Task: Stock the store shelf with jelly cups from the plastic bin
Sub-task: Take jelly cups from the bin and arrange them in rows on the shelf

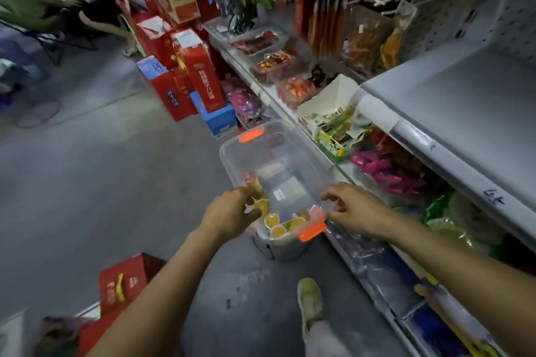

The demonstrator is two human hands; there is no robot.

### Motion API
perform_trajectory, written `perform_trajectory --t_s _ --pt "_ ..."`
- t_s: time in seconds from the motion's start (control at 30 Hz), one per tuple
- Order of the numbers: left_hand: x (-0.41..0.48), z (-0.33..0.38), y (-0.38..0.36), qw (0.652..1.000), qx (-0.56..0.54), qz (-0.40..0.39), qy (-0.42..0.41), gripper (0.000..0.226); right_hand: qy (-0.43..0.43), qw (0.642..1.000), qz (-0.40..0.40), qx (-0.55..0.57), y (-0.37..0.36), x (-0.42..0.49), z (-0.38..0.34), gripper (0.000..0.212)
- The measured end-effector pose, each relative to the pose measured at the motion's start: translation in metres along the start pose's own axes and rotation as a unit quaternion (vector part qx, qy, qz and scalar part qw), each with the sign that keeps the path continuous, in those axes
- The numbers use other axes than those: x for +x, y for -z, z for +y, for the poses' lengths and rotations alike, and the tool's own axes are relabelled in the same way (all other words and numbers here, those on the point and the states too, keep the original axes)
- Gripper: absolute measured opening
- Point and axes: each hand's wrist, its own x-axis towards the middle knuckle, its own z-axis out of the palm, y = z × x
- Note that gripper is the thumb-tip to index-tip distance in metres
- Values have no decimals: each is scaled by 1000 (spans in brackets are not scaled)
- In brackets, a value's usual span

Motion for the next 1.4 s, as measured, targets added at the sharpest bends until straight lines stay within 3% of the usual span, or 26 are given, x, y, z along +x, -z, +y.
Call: perform_trajectory --t_s 0.3,0.4,0.53,0.6,0.83,1.1,1.27,1.4 --pt "157 -34 -82 990 -57 -115 62 38 -54 987 -154 -8 -70 172 47 37" --pt "197 -44 -122 981 -64 -136 121 36 -84 974 -210 -23 -108 209 72 19" --pt "224 -54 -169 962 -110 -142 208 36 -134 956 -258 -34 -157 236 96 28" --pt "233 -58 -187 957 -106 -152 225 35 -139 953 -262 -59 -172 242 98 20" --pt "250 -68 -213 961 -27 -174 215 22 -140 947 -274 -95 -205 255 106 26" --pt "253 -70 -222 964 7 -184 190 27 -157 951 -252 -83 -202 255 106 24" --pt "251 -68 -221 966 4 -168 195 24 -176 956 -232 -25 -187 256 109 6" --pt "251 -65 -201 959 -78 -129 241 24 -184 966 -175 47 -163 250 109 27"
